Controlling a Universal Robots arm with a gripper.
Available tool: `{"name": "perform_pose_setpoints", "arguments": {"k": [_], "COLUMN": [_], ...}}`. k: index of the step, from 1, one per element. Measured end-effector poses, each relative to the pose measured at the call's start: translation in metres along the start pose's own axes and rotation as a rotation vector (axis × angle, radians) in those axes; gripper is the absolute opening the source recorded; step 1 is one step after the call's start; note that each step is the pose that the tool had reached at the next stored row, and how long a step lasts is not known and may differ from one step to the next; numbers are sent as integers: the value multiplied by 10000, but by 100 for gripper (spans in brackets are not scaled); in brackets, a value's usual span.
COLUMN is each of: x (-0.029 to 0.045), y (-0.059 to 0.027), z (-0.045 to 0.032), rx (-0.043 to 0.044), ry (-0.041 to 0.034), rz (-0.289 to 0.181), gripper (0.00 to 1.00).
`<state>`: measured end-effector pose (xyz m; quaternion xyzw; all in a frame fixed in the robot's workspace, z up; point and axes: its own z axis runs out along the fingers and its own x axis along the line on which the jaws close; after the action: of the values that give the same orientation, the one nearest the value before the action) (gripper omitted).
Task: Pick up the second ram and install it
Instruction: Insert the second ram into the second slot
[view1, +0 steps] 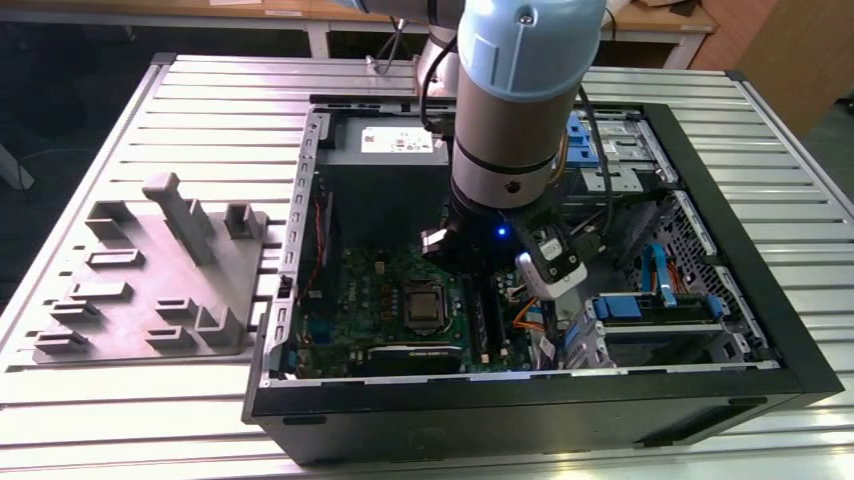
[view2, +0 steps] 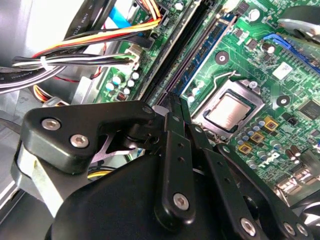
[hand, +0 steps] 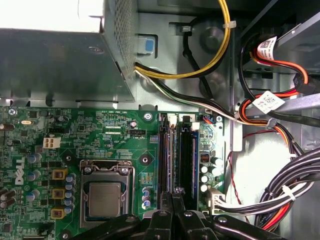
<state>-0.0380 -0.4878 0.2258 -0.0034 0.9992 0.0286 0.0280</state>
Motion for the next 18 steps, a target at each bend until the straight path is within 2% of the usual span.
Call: {"name": "perform_pose_setpoints", "arguments": {"k": [18], "x": [-10], "y": [0], "z": [3], "rx": [15], "ry": [-13], "rz": [241], "gripper": [8]}}
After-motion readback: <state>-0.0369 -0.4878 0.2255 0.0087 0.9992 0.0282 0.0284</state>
